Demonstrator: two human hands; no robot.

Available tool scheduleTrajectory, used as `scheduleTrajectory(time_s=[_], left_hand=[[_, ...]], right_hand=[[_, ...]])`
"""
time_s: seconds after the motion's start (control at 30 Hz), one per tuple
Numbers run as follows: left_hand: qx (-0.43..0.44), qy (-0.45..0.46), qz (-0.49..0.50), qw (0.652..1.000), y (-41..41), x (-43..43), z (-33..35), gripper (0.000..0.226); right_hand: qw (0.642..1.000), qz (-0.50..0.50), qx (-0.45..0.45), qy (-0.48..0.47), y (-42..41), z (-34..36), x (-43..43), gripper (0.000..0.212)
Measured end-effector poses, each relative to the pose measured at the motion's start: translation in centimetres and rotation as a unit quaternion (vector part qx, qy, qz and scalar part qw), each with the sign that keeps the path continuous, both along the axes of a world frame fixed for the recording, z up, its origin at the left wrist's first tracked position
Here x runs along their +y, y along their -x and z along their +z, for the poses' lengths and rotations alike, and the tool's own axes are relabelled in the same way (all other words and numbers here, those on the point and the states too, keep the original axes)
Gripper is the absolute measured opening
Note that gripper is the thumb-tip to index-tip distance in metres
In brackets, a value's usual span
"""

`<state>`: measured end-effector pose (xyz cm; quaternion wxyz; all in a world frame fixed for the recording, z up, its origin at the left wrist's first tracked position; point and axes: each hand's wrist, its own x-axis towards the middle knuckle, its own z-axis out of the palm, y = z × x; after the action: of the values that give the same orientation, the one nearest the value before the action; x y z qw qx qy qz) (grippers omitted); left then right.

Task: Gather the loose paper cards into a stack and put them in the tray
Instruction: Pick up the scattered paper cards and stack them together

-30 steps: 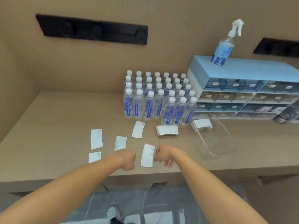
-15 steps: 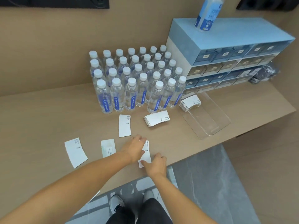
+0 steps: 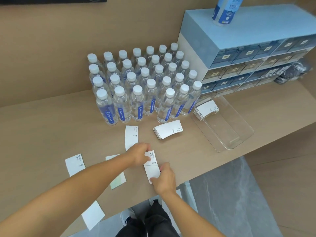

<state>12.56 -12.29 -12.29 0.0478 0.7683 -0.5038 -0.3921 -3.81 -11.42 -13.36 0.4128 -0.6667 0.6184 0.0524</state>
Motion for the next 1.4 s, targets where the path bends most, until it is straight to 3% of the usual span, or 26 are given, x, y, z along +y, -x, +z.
scheduleTrajectory(time_s=[0.17,0.27,0.6,0.93,1.13,1.3,1.4], left_hand=[[-0.052,0.024,0.006,0.998,-3.8,-0.6,1.8,0.031],[-0.091,0.075,0.034,0.992,-5.8,-1.1,2.9,0.028],[-0.190,0.073,0.017,0.979,-8.7,-3.9,3.2,0.033],[-0.238,0.075,-0.007,0.968,-9.5,-3.3,-1.1,0.033],[-0.189,0.092,-0.005,0.978,-9.3,-3.1,-2.1,0.034],[-0.196,0.103,-0.046,0.974,-9.2,-1.8,-1.1,0.042],[-0.141,0.082,-0.021,0.986,-10.0,-0.2,0.3,0.026]], right_hand=[[0.974,-0.104,-0.145,-0.139,-3.2,1.1,-1.4,0.026],[0.961,-0.131,-0.177,-0.167,-6.1,1.8,-2.5,0.010],[0.992,0.008,-0.084,-0.090,-11.5,0.1,-6.0,0.030],[0.993,0.109,-0.033,-0.040,-12.5,0.4,-6.2,0.012],[0.992,0.120,-0.024,-0.023,-12.2,0.0,-6.1,0.012],[0.991,0.127,-0.032,-0.015,-11.9,0.3,-6.0,0.016],[0.993,0.106,-0.050,0.002,-11.3,0.9,-6.1,0.023]])
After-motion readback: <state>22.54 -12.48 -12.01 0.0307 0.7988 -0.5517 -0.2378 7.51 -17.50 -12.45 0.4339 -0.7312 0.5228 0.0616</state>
